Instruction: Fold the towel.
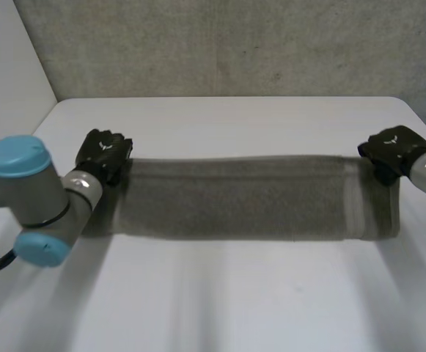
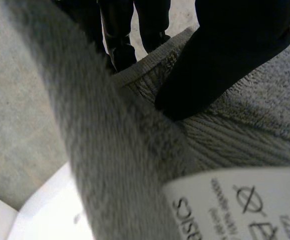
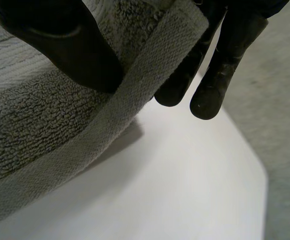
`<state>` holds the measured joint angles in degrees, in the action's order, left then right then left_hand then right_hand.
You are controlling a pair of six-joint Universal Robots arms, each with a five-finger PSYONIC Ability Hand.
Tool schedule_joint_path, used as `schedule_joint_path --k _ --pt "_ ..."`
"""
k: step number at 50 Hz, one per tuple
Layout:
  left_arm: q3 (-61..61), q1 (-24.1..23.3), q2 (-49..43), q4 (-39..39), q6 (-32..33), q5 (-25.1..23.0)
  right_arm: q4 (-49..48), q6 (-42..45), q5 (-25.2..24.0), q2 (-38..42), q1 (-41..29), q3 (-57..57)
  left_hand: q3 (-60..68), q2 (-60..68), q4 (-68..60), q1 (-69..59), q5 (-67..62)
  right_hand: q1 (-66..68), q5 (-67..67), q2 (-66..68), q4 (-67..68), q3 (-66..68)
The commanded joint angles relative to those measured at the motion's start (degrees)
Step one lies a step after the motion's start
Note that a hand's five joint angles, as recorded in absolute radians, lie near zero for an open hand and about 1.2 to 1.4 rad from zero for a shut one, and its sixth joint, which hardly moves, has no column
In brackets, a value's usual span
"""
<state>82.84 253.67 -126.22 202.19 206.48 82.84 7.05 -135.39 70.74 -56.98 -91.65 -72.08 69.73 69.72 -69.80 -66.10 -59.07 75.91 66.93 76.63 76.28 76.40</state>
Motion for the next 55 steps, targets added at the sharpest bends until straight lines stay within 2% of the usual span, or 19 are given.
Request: schedule_joint_path --k 1,5,11,12,13,16,22,29,33,38,41,43,48,55 --pt "-13.91 -0.10 -10.61 0.48 2.78 -0.14 -14.61 -2.51 6.17 4.94 -4.07 0.63 10.27 10.28 -10.20 -13.90 -10.93 4.09 3.07 3.37 3.72 3.60" --pt "-17.71 -0.02 -14.75 3.29 2.96 -0.05 -19.96 -2.33 8.71 8.01 -5.47 1.15 10.27 10.28 -10.20 -13.90 -10.93 4.09 3.07 3.37 3.72 3.60" --pt "-18.07 -0.10 -16.08 7.69 2.96 -0.05 -21.82 -2.07 10.65 11.54 -6.35 3.26 10.27 10.28 -10.20 -13.90 -10.93 4.09 3.07 3.37 3.72 3.60" --pt "-17.89 -0.10 -16.25 8.48 2.96 0.04 -21.73 -2.07 11.00 12.49 -6.61 3.79 -19.02 -19.01 19.09 15.39 18.36 -27.66 -28.68 -28.38 -28.03 -28.15" --pt "-17.63 -0.19 -16.25 8.66 2.96 0.47 -21.73 -2.07 11.52 13.03 -6.88 3.97 -53.61 -53.61 53.69 49.99 52.96 -65.91 -66.93 -66.63 -66.28 -66.40" --pt "-16.58 -0.54 -16.08 8.66 2.96 0.65 -21.56 -2.15 13.19 13.03 -7.05 3.88 -59.67 -59.67 59.74 56.04 59.01 -65.91 -66.93 -66.63 -66.28 -66.40" --pt "-14.20 -1.16 -14.67 8.57 2.96 0.56 -21.38 -2.77 13.82 11.71 -7.14 2.39 -59.68 -59.68 59.76 56.06 59.03 -65.91 -66.93 -66.63 -66.28 -66.40" --pt "-7.10 -1.24 -4.23 8.49 2.43 0.30 -20.94 -3.21 13.29 -0.40 -6.53 -5.24 -59.52 -59.51 59.59 55.89 58.86 -65.91 -66.93 -66.63 -66.28 -66.40" --pt "-2.60 -1.16 0.80 8.49 2.17 0.30 -19.01 -3.39 13.29 -3.32 -6.35 -8.16 -59.68 -59.68 59.76 56.06 59.03 -65.91 -66.93 -66.63 -66.28 -66.40" --pt "4.87 -1.07 7.39 8.57 1.99 0.13 -12.24 -4.44 12.50 -6.83 -6.18 -12.12 -59.68 -59.68 59.76 56.06 59.03 -65.91 -66.93 -66.63 -66.28 -66.40" --pt "9.36 -0.81 10.82 8.92 1.73 0.13 -8.64 -6.29 10.21 -7.54 -5.91 -13.87 -59.51 -59.51 59.59 55.89 58.86 -61.29 -62.31 -62.00 -61.65 -61.77" --pt "11.38 -0.63 12.14 9.19 1.20 0.04 -6.97 -8.65 6.63 -7.45 -3.73 -15.19 -59.51 -59.51 59.59 55.89 58.86 -57.44 -58.46 -58.15 -57.81 -57.92" --pt "15.94 -0.45 14.16 9.28 -5.02 -0.05 -6.70 -10.85 2.14 -6.66 -0.12 -15.81 -59.51 -59.51 59.59 55.89 58.86 -52.89 -53.91 -53.61 -53.26 -53.38" --pt "17.53 -0.37 14.16 9.80 -10.66 -0.05 -7.32 -11.21 0.45 -2.01 1.12 -15.37 -59.51 -59.51 59.59 55.89 58.86 -42.97 -43.99 -43.69 -43.34 -43.46"
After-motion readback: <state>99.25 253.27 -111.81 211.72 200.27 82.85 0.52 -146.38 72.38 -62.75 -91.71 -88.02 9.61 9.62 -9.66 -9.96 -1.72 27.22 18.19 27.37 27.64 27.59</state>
